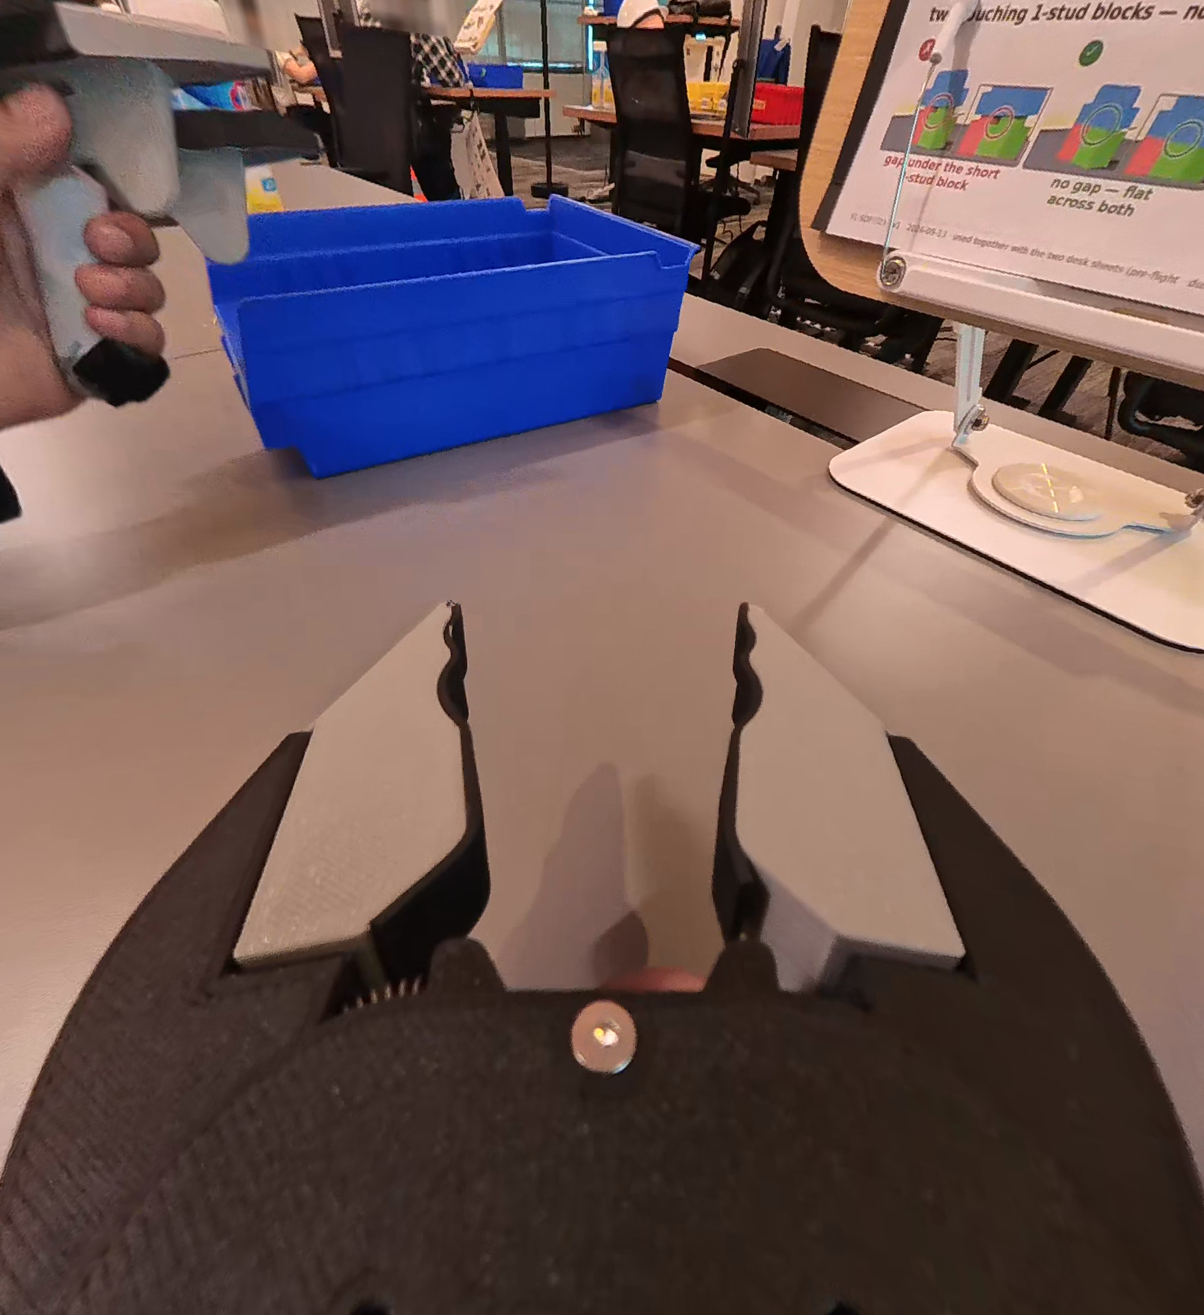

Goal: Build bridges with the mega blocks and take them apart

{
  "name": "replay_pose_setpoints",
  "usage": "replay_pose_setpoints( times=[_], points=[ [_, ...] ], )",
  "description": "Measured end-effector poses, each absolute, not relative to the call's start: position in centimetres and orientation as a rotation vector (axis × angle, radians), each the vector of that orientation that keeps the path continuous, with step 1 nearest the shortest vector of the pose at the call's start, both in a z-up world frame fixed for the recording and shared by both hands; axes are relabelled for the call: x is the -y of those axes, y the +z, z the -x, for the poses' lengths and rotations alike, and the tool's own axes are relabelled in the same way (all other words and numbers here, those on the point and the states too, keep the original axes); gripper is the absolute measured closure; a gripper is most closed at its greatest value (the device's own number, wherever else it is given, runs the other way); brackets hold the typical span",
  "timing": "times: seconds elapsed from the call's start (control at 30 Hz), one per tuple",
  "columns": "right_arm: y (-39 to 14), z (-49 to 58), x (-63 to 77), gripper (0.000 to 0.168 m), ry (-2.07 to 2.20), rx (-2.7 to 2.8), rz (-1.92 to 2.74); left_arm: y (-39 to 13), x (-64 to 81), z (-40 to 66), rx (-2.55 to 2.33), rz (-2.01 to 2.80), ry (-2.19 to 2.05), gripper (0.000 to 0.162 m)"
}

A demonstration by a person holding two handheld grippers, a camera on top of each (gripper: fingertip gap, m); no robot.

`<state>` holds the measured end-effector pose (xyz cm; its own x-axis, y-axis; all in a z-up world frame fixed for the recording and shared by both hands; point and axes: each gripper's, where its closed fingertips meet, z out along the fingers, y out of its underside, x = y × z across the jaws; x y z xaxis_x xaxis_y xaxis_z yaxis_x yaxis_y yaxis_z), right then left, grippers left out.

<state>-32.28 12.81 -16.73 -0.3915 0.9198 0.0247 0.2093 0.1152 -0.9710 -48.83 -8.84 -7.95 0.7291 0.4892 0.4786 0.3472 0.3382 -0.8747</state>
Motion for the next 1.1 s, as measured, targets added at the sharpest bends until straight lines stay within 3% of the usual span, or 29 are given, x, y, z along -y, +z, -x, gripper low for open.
replay_pose_setpoints(
  times=[0.23,0.37,0.63,0.67,0.8,0.83,0.87,0.93,1.1],
  points=[
    [-16.5,32.0,-11.7,0.096,1.327,1.732,1.058,-8.9,9.0,56.8,0.929,1.543,0.165,0.11],
    [-16.5,32.0,-11.4,0.096,1.316,1.742,1.037,-13.4,4.5,61.2,0.958,1.802,0.032,0.109],
    [-17.3,32.2,-11.5,0.097,1.345,1.774,1.068,-20.9,3.0,68.4,1.006,2.108,0.201,0.107],
    [-17.4,32.2,-11.5,0.097,1.36,1.775,1.08,-21.4,3.1,69.2,0.986,2.139,0.28,0.114],
    [-17.9,32.2,-11.2,0.097,1.41,1.797,1.123,-21.7,3.3,70.6,0.942,2.207,0.396,0.116],
    [-17.8,32.2,-11.2,0.098,1.416,1.796,1.123,-21.7,3.3,70.5,0.963,2.205,0.363,0.125],
    [-17.7,32.1,-11.2,0.098,1.418,1.795,1.12,-21.8,3.1,69.8,0.957,2.212,0.298,0.15],
    [-17.7,32.0,-11.2,0.099,1.413,1.797,1.114,-21.9,4.3,69.1,0.978,2.259,0.282,0.162],
    [-17.2,31.7,-10.7,0.1,1.427,1.797,1.091,-25.0,8.4,62.8,0.926,2.64,0.011,0.162]
  ],
)
